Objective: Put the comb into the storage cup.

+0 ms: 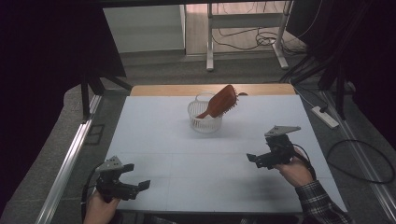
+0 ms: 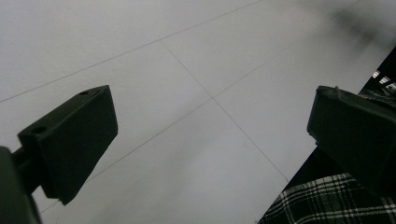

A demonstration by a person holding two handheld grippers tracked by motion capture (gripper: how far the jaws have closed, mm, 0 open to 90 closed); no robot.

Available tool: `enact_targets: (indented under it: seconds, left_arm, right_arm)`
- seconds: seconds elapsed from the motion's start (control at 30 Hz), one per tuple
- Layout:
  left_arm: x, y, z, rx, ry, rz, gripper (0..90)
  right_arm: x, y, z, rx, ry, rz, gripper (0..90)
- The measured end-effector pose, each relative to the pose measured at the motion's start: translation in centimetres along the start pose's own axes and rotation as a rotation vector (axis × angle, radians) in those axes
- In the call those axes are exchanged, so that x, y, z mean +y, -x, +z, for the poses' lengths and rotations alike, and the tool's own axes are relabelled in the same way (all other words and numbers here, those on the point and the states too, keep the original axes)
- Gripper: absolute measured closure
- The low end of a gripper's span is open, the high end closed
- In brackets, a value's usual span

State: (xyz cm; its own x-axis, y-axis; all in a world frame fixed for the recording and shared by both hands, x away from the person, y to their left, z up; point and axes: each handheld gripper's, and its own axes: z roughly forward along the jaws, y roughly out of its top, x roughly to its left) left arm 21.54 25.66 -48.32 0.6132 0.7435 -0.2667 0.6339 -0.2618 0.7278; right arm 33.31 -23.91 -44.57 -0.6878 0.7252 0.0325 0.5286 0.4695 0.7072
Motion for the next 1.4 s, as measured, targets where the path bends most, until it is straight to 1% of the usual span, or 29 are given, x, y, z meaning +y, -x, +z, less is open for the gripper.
enact_targets:
  seconds: [0.23, 0.77, 1.13, 1.4]
  left_arm:
    - [0.0, 0.0, 0.0, -0.002, 0.0, -0.002, 1.7]
    - [0.0, 0.0, 0.0, 0.0, 0.0, -0.003, 1.6]
    - [0.0, 0.0, 0.0, 0.0, -0.001, -0.001, 1.7]
    - [0.0, 0.0, 0.0, 0.001, -0.001, -0.002, 1.6]
  right_arm:
    - [-0.9, 0.1, -0.5, -0.001, -0.018, 0.009, 0.0]
    - [-2.6, 0.5, -2.0, -0.019, -0.021, 0.032, 0.0]
    - [-3.6, 0.7, -2.7, -0.029, -0.029, 0.038, 0.0]
    - [-4.4, 1.0, -3.2, -0.045, -0.027, 0.056, 0.0]
